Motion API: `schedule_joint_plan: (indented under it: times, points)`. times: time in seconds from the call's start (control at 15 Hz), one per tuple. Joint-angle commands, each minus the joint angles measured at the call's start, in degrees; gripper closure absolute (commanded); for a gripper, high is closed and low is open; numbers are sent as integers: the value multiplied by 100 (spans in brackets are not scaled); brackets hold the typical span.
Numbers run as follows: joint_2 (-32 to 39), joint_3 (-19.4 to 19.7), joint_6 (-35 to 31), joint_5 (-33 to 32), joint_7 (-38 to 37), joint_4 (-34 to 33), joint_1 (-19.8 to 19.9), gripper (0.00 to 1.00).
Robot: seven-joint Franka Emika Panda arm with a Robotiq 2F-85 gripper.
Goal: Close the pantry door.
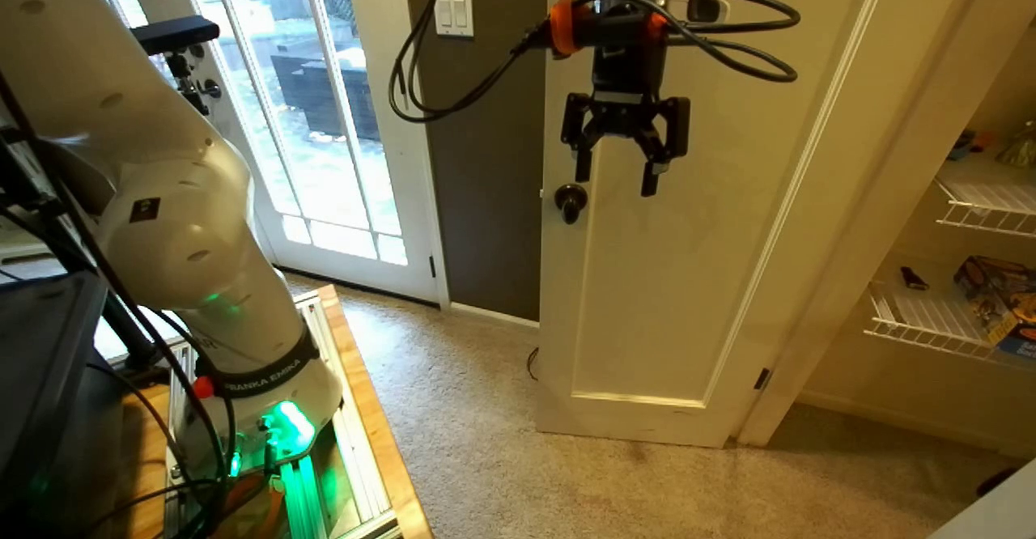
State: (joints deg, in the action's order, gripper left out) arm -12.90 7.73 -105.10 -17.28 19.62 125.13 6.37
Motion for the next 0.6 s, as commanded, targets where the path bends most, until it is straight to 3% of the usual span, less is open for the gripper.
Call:
schedule_joint_plan:
  times: [0.0, 0.53]
  points:
    - [1, 17, 12, -2, -2, -9, -20, 0]
    - [-59, -9, -31, -64, -54, 40, -24, 0]
